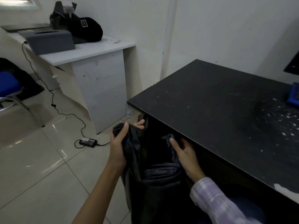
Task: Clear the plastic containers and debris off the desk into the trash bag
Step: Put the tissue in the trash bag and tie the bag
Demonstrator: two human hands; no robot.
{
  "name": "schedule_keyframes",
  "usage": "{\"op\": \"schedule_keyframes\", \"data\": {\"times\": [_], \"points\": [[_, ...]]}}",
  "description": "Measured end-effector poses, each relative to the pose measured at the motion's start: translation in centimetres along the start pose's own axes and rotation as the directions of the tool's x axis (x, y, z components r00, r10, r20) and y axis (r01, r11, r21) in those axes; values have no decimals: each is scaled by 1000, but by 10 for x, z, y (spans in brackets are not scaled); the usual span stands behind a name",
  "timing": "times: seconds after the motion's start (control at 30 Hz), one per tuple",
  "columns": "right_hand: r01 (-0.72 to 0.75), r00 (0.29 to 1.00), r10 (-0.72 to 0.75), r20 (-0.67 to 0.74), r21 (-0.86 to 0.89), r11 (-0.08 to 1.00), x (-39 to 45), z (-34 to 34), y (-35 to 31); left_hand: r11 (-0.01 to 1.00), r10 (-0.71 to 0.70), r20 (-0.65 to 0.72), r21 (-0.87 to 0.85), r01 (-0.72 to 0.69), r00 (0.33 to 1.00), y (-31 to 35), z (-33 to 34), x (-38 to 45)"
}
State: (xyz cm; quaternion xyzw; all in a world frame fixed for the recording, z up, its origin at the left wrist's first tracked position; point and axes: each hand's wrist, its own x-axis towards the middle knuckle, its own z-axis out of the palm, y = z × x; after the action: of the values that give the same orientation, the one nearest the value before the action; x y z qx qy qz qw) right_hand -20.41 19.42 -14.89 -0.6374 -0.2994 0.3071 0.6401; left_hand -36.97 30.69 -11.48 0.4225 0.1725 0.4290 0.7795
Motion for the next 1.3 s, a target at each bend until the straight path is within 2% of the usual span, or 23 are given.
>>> {"op": "schedule_keyframes", "data": {"times": [0.1,0.23,0.3,0.37,0.43,0.5,0.57,0.63,0.67,0.77,0.87,0.97,1.03,1.1,1.13,1.17,1.23,1.27,1.3], "points": [[-10,999,10,-39,-9,1000,-2,-8,11,995,0,-142,-97,-14,990,-2,2,8],[20,993,-19,-115,6,1000,-15,-15,24,991,35,-210,-115,-60,977,-13,-3,10],[-45,986,56,-159,71,996,-21,-16,29,992,9,-258,-118,-40,966,-17,-9,10],[-190,958,219,-183,166,968,-22,-19,36,991,-8,-310,-128,-33,951,-19,-18,10],[-355,901,415,-126,337,872,-22,-18,41,984,-22,-350,-175,-42,936,-19,-25,11],[-534,800,599,17,474,700,-22,-18,44,966,-71,-365,-257,-28,928,-21,-31,11],[-628,743,640,195,533,567,-25,-18,46,936,-139,-344,-353,9,929,-23,-32,9],[-680,717,597,360,549,486,-30,-20,47,934,-150,-371,-358,8,916,-26,-32,6],[-692,711,581,396,541,477,-32,-22,45,931,-144,-392,-365,-10,909,-25,-32,6],[-673,730,559,392,552,492,-31,-37,39,906,-133,-483,-412,-91,865,-15,-36,13],[-766,641,622,449,425,482,-27,-63,28,865,-150,-537,-478,-154,830,-7,-44,18],[-813,578,694,430,231,535,-24,-83,21,857,-158,-545,-490,-160,824,-6,-45,20],[-810,574,732,368,128,572,-22,-88,23,859,-151,-556,-483,-170,817,-6,-44,20],[-789,600,730,328,88,608,-24,-88,26,858,-135,-570,-476,-192,810,-3,-45,19],[-780,617,709,341,148,608,-24,-87,30,853,-133,-572,-482,-200,810,-2,-47,19],[-768,640,684,350,283,574,-23,-89,35,851,-134,-569,-486,-200,812,-1,-48,20],[-660,707,631,320,620,425,-16,-93,43,857,-133,-566,-478,-193,813,1,-50,21],[-595,732,607,308,723,350,-13,-93,43,862,-130,-569,-470,-191,812,1,-50,21],[-578,736,604,306,748,325,-10,-92,40,866,-125,-574,-461,-194,809,0,-49,21]]}}
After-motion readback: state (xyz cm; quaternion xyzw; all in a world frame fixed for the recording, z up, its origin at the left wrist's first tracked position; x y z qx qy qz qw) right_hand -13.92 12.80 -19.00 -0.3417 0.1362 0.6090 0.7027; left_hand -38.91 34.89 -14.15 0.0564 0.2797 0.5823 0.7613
